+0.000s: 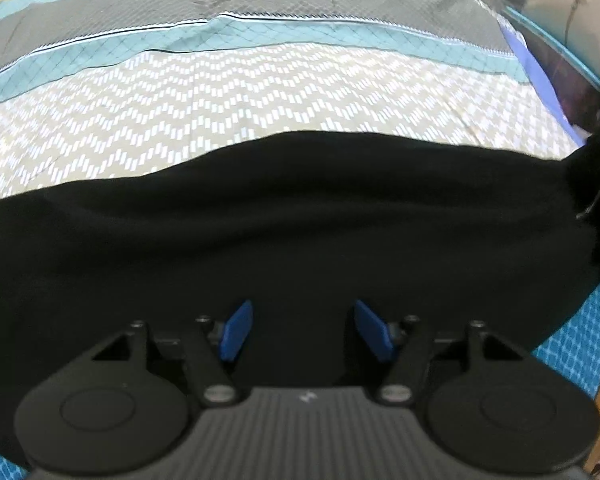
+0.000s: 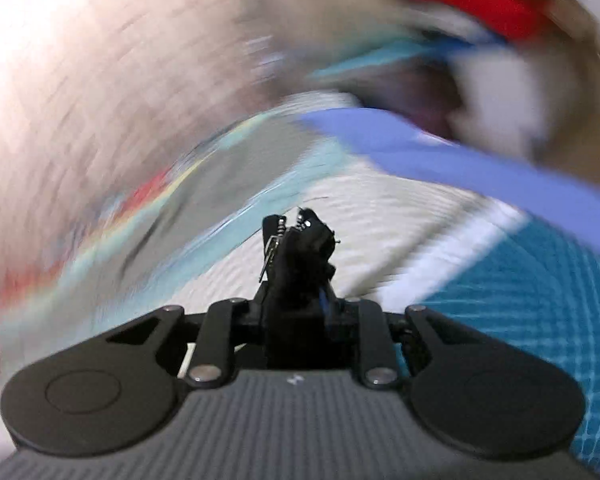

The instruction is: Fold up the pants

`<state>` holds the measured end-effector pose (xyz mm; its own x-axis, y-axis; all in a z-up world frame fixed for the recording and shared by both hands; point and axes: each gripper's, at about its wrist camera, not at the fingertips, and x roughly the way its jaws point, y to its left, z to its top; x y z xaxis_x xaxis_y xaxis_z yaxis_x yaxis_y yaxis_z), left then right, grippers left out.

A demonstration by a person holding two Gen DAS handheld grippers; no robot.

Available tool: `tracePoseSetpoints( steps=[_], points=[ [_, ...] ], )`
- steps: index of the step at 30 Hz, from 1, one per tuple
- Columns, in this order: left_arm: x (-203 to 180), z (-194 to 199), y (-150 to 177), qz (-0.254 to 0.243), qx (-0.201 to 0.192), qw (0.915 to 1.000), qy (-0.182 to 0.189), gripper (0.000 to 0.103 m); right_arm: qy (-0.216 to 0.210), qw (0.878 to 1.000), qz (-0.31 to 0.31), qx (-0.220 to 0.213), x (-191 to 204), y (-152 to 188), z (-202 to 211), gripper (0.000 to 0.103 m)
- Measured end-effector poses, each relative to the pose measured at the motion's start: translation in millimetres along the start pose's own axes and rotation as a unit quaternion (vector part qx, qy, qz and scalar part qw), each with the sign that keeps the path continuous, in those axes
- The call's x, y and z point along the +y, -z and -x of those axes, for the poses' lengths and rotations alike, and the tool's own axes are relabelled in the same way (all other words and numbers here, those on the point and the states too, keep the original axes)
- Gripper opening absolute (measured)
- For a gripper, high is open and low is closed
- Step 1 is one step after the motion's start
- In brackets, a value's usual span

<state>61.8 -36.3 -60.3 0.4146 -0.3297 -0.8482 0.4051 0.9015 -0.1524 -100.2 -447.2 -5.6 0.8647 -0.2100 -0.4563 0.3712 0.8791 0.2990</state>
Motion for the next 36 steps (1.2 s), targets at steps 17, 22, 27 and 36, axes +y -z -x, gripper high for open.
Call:
tracePoseSetpoints(
  steps=[17,22,27,36],
  points=[
    [136,101,64,0.133,-0.073,0.9878,-0.037,0.063,-0.043,0.974,0.219,0.042,113,56,27,0.065],
    [195,138,93,0.209,-0.123,0.9663,-0.087,0.085,0.047,0.983,0.046,0.17,61,60,-35,0.056],
    [250,140,112,0.295,-0.13,0.9436,-0.076,0.087,0.075,0.988,0.057,0.121,104,43,-5,0.056],
    [290,88,108,0.36,-0.114,0.9259,-0.021,0.101,-0.155,0.95,0.065,0.265,240,88,-19,0.027]
  ],
)
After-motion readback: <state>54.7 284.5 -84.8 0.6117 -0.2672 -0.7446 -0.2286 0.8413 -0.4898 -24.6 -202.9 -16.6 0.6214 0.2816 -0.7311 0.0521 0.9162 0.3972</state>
